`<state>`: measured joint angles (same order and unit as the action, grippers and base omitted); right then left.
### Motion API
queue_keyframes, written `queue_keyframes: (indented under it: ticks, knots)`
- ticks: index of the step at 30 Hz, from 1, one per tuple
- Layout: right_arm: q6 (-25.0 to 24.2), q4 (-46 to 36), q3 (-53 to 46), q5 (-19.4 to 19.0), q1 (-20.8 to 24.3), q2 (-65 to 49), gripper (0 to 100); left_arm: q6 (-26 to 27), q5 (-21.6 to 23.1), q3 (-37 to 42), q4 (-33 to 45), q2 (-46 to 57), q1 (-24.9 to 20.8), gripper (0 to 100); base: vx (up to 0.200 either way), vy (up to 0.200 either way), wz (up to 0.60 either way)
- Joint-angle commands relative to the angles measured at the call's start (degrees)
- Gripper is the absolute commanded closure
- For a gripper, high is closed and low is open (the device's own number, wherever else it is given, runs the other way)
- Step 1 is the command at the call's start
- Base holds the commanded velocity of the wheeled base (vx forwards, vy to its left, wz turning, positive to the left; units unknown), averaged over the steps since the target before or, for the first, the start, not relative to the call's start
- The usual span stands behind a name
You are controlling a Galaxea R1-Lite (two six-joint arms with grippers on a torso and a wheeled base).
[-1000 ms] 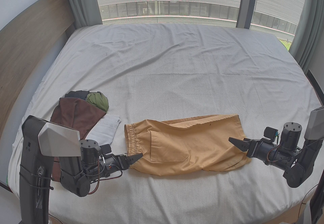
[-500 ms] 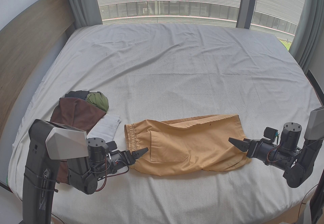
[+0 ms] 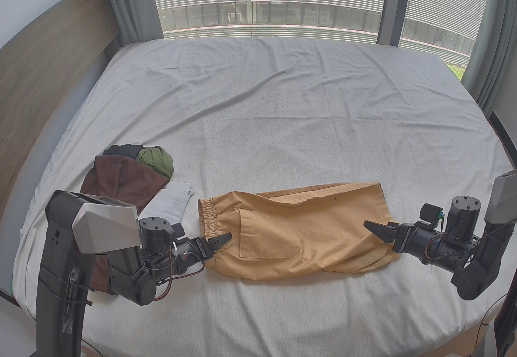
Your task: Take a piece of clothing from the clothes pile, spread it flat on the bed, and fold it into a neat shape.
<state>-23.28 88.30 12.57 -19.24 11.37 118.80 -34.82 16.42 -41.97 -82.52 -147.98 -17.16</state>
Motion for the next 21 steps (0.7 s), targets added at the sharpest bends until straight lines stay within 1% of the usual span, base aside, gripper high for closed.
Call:
queue_keyframes:
  ticks: [1, 3, 8, 9, 15, 17, 18, 21]
  knots:
    - [0.0, 0.0, -0.1, 0.0, 0.1, 0.1, 0, 0.0, -0.1, -1.5, 0.4, -0.2, -1.5, 0, 0.000, 0.000, 0.00]
    - [0.0, 0.0, -0.1, 0.0, 0.1, 0.2, 0, 0.0, -0.1, -2.9, 0.5, -0.5, -2.2, 0, 0.000, 0.000, 0.00]
    - [0.0, 0.0, -0.1, 0.0, 0.1, 0.9, 0, -0.3, -0.1, -4.4, 1.0, -0.7, -2.2, 0, 0.000, 0.000, 0.00]
    - [0.0, 0.0, -0.1, 0.0, 0.1, 0.9, 0, -0.3, -0.1, -4.4, 1.0, -0.7, -2.1, 100, 0.000, 0.000, 0.00]
    - [0.1, 0.0, -0.3, 0.0, 0.2, 1.2, 0, -2.3, 0.2, -4.3, -0.4, -0.3, -1.7, 100, 0.000, 0.000, 0.00]
    - [0.2, 0.0, -0.8, -0.1, 0.2, 1.7, 0, -3.6, 0.5, -3.5, -2.2, 0.7, -1.6, 100, 0.000, 0.000, 0.00]
    - [0.2, 0.0, -0.8, -0.1, 0.2, 2.1, 0, -4.1, 0.5, -2.3, -4.0, 1.6, -1.6, 100, 0.000, 0.000, 0.00]
    - [0.2, 0.0, -0.7, -0.1, 0.2, 2.9, 0, -5.4, 1.4, 1.2, -5.1, 4.5, -0.8, 100, 0.000, 0.000, 0.00]
